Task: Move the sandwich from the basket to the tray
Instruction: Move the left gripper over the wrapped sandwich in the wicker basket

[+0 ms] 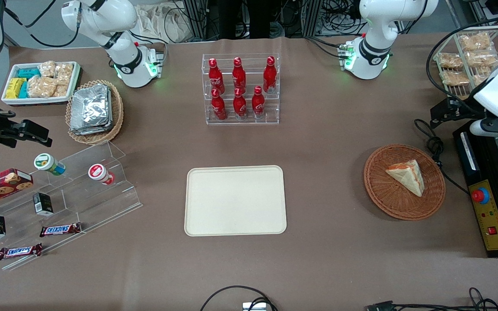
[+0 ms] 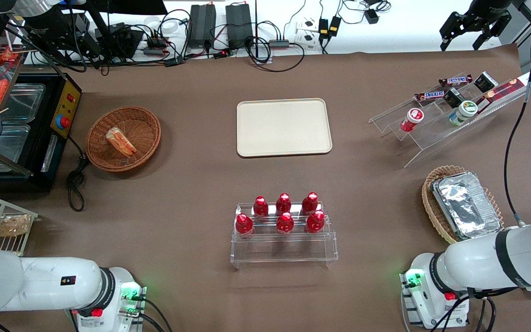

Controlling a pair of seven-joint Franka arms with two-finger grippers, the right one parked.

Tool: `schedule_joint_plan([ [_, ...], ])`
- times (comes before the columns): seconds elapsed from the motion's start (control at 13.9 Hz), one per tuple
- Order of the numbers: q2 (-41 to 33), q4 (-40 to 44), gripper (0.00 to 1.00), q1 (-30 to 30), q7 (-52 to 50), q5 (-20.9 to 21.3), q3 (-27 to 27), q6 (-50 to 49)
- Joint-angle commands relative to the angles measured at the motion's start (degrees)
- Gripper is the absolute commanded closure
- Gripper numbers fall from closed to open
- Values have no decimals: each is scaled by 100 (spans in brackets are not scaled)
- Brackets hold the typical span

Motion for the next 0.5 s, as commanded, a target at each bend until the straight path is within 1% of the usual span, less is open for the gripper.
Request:
schedule_joint_plan([
  [0.0,58,152,0,-32,-72,15,28,-59],
  [0.29,190,248,0,30,-29,76,81,-59],
  [0.43,199,109,0,117,-125,234,90,19],
])
